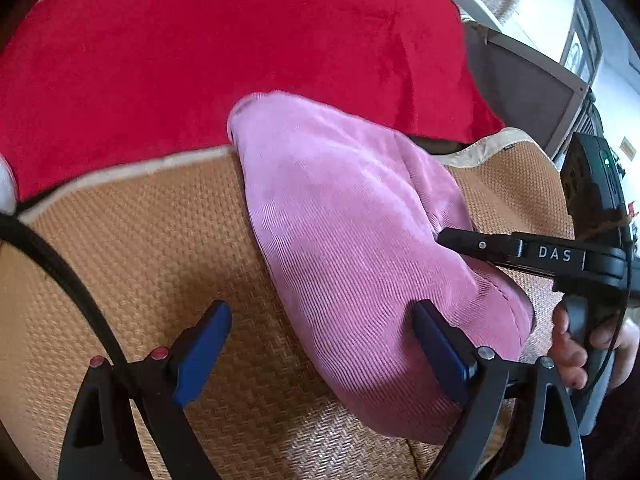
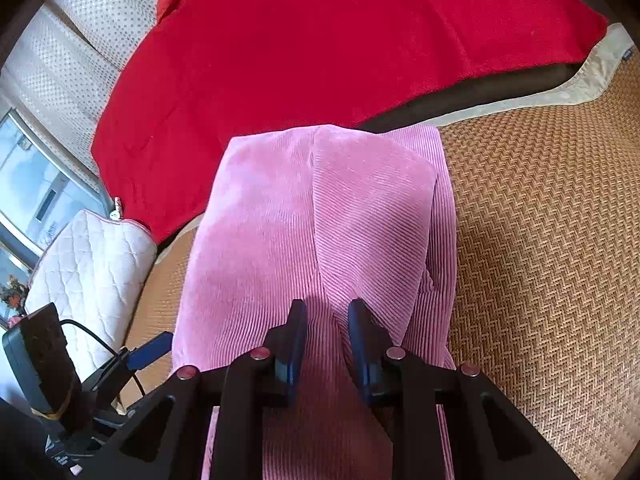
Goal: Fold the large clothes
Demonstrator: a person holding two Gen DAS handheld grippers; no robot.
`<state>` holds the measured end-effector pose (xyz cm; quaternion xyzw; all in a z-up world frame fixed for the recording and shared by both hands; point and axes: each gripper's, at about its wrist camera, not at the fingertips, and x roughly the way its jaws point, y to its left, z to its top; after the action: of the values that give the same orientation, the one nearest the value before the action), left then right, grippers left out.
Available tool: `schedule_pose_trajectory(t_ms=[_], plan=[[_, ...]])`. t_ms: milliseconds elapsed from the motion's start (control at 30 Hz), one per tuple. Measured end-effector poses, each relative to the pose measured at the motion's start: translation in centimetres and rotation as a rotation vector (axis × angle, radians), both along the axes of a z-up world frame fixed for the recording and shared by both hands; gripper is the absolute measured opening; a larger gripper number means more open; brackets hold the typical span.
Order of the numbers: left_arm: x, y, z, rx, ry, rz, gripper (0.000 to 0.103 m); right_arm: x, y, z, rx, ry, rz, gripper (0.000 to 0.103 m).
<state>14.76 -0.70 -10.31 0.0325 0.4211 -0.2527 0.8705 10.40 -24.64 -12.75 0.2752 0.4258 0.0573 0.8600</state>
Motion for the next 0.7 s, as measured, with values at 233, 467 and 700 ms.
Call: schedule_pose_trajectory(t_ms=[233, 467, 700], plan=[[-0.7, 1.6, 1.9, -0.044, -0.041, 0.043, 0.093, -2.2, -0.1, 2.8, -0.037, -0.081, 0.022, 0.027], [-0.7, 0.8, -0.8, 0.045, 0.024, 0.014, 0.093, -2.5, 0.4, 0.9, -0.075, -0.003, 0.080, 0.028], [-0.5, 1.7, 0.7, -0.009, -0.002, 0.022, 0.093, -2.2, -0.6, 1.6, -0.002, -0.030, 0.071, 0.028]])
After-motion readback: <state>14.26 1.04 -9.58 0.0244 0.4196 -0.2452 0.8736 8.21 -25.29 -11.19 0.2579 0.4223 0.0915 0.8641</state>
